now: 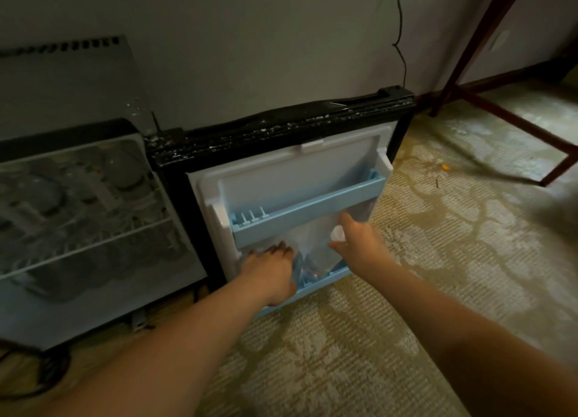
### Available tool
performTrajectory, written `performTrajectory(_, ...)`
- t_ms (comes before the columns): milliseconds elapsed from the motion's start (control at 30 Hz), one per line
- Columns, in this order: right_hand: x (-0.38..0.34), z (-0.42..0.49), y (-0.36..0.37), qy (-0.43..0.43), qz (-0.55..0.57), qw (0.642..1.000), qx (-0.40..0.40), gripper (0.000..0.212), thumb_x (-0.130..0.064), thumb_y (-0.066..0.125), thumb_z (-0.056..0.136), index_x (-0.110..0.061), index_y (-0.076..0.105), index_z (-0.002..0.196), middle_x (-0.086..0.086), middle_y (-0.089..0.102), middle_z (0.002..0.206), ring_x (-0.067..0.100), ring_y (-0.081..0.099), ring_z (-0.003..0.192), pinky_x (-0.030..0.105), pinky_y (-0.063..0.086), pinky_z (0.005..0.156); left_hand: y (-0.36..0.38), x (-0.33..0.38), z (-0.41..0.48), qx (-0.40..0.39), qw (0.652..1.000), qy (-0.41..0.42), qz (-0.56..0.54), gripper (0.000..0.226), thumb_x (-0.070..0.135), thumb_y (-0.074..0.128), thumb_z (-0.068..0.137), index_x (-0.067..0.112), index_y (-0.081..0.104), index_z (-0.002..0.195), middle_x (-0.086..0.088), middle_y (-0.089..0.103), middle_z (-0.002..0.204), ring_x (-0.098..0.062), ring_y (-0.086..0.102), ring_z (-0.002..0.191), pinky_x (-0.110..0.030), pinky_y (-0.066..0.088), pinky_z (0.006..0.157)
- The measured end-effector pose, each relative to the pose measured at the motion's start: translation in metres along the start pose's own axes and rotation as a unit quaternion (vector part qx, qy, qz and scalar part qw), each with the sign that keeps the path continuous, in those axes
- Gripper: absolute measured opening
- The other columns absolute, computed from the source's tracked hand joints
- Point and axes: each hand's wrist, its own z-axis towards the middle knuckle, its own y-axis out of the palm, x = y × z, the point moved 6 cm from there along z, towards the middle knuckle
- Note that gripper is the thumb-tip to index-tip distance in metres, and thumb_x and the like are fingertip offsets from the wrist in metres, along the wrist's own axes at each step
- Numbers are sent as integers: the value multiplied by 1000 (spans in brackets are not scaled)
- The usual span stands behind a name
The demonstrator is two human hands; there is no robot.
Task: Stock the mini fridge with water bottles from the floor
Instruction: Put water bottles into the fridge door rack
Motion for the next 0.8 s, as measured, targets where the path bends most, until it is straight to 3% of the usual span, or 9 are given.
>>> performTrajectory(333, -3, 23, 35, -32, -125, 989, -67, 31, -15, 53, 92, -6, 48, 121, 22, 60, 117, 39, 57, 111, 42, 48, 83, 10, -12, 1, -33, 999, 9, -20, 75, 38, 45, 92, 22, 1, 150, 1, -5, 160, -21, 8, 147, -44, 17, 117)
performTrajectory(600, -4, 34, 50, -43, -120, 985, -113, 29, -13, 51, 93, -1, 50, 118, 22, 57, 121, 38, 55, 113, 41, 46, 89, 10, -12, -3, -56, 998, 11, -24, 77, 38, 45, 92, 22, -1, 151, 3, -9, 160, -21, 7, 148, -45, 18, 116)
performTrajectory(700, -6, 38, 60, -61, -94, 985, -133, 39, -16, 44, 95, -5, 41, 132, 22, 53, 129, 38, 53, 117, 42, 45, 96, 14, -13, -6, -63, 998, 8, -24, 78, 39, 45, 92, 22, -3, 151, 3, -9, 160, -21, 6, 148, -46, 17, 117)
performTrajectory(800, -5, 35, 62, -55, -100, 984, -138, 55, -10, 39, 97, -9, 19, 148, 21, 46, 138, 38, 49, 122, 42, 43, 99, 17, -13, -8, -77, 997, 10, -28, 78, 36, 46, 93, 22, -4, 151, 3, -11, 160, -21, 4, 148, -46, 19, 118)
